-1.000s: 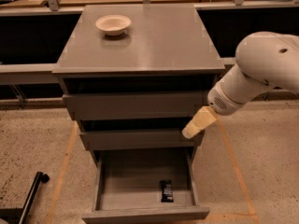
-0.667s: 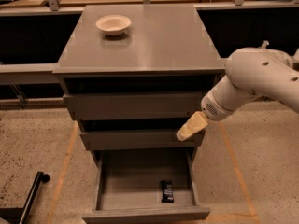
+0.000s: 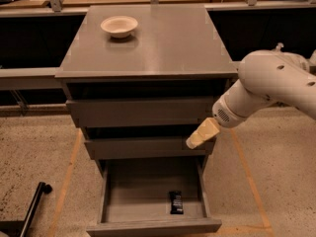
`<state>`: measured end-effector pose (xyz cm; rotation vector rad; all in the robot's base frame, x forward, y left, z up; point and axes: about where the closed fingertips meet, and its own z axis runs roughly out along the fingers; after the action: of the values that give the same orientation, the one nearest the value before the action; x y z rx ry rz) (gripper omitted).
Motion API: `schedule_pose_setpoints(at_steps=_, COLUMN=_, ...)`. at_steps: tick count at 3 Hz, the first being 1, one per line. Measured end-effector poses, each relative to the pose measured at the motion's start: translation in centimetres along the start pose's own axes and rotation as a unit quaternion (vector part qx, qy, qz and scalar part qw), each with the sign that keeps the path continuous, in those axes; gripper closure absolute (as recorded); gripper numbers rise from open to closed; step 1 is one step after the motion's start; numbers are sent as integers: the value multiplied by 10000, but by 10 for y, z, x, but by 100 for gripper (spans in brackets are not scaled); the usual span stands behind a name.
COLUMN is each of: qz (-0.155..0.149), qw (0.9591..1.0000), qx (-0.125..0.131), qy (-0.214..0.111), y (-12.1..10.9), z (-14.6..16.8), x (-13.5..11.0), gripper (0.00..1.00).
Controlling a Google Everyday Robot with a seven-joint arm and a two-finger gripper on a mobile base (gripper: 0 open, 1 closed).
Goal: Pick rxbar blueberry from bottom drawer and place on counter
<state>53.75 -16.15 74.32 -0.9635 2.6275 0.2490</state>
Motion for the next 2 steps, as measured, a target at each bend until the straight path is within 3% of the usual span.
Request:
schedule_pose_setpoints(at_steps=1, qz=542, qw=9981, qx=-270, qy=73, y=1, z=42, x=7, gripper=0)
schedule_pose_setpoints(at_steps=2, qz=947, qw=9935, qx=-580, qy=266, y=7, z=90, x=18, gripper=0)
